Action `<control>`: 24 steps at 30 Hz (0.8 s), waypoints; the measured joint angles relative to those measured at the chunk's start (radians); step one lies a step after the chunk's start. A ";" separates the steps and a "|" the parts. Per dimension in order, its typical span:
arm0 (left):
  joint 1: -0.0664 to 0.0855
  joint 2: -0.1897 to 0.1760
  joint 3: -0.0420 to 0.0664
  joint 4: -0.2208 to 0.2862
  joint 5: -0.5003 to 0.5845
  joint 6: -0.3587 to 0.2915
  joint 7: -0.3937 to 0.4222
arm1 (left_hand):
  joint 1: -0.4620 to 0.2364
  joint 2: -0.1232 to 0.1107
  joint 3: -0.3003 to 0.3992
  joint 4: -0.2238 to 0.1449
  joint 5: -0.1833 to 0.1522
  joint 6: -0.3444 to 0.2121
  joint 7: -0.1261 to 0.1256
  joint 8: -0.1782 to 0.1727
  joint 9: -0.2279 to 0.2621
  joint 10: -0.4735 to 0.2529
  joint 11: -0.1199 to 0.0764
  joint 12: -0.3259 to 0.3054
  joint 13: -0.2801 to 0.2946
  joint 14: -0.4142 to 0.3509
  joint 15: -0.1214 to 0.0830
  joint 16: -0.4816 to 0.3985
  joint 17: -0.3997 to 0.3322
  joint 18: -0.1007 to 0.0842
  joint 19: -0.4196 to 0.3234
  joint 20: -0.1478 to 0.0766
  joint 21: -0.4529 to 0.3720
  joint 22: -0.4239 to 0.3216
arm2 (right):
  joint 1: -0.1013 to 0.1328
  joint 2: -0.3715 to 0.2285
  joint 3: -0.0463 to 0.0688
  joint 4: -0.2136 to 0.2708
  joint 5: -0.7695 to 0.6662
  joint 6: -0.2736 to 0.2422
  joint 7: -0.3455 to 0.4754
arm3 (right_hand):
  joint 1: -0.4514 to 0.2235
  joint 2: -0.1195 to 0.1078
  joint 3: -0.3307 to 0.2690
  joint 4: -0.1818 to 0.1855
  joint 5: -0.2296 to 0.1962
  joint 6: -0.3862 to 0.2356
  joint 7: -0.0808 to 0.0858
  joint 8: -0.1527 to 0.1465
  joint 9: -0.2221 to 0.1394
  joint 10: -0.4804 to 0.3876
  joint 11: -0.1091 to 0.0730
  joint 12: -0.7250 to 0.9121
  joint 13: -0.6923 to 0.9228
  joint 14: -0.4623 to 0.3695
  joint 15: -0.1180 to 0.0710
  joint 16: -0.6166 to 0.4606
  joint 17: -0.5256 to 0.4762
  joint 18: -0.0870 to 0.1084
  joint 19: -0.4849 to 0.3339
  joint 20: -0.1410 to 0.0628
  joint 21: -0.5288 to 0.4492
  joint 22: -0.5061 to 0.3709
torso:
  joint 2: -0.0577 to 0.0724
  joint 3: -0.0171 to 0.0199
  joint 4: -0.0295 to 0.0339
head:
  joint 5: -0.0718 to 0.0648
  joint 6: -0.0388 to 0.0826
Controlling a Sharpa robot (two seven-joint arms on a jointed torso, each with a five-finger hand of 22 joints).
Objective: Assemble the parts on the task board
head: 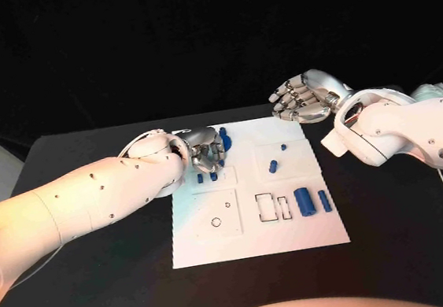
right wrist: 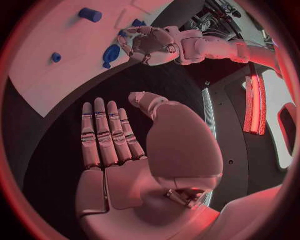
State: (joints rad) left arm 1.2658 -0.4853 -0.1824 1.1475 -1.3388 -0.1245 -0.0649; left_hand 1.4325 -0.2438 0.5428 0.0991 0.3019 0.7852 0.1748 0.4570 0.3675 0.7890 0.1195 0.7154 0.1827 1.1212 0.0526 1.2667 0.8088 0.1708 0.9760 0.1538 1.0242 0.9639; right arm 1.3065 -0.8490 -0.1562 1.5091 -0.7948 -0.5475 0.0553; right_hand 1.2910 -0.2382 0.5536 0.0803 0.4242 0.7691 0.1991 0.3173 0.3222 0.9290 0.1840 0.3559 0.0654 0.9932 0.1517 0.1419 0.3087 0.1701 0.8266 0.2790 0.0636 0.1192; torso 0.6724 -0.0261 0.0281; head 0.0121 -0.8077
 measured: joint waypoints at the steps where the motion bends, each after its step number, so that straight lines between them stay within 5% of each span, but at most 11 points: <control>1: 0.000 0.001 0.000 -0.001 0.000 0.000 -0.001 | 0.000 0.000 0.001 -0.001 0.000 0.000 0.000 0.000 -0.001 0.000 0.000 0.000 -0.001 0.000 0.000 0.003 0.000 0.000 0.000 0.000 0.000 0.001 | 0.000 0.000 0.000 0.000 0.000 0.000 0.000 | 0.000 0.000 0.000 0.000 0.000 0.000 0.000 0.000 0.000 0.000 0.000 0.000 0.000 0.000 0.000 0.000 0.000 0.000 0.000 0.000 0.000 0.000 | 0.000 0.0000 -0.0001 | 0.000 0.000; 24: 0.000 0.016 0.000 -0.012 0.015 0.005 -0.014 | -0.005 0.014 0.026 -0.015 0.000 0.033 0.000 -0.022 -0.017 0.039 -0.003 -0.036 -0.024 0.044 -0.004 0.041 0.030 0.000 0.046 -0.007 0.057 0.056 | 0.000 0.000 0.000 0.001 0.000 0.002 0.000 | 0.000 0.000 0.003 -0.003 0.000 0.000 0.000 0.000 -0.001 0.000 0.000 0.000 0.000 0.000 0.000 0.000 -0.001 0.000 -0.004 0.004 0.000 -0.003 | -0.001 -0.0003 0.0011 | -0.006 -0.006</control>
State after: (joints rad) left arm 1.2659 -0.4693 -0.1822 1.1359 -1.3233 -0.1193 -0.0790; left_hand 1.4275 -0.2303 0.5690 0.0838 0.3019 0.8179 0.1746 0.4346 0.3505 0.8283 0.1165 0.6792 0.1588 1.1655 0.0485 1.3079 0.8383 0.1705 1.0224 0.1466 1.0810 1.0198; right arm 1.3065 -0.8486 -0.1562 1.5099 -0.7948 -0.5458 0.0549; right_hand 1.2910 -0.2382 0.5566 0.0774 0.4242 0.7691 0.1991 0.3173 0.3210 0.9290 0.1840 0.3559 0.0654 0.9932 0.1517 0.1419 0.3073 0.1701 0.8229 0.2828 0.0636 0.1162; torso 0.6717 -0.0264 0.0291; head 0.0062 -0.8136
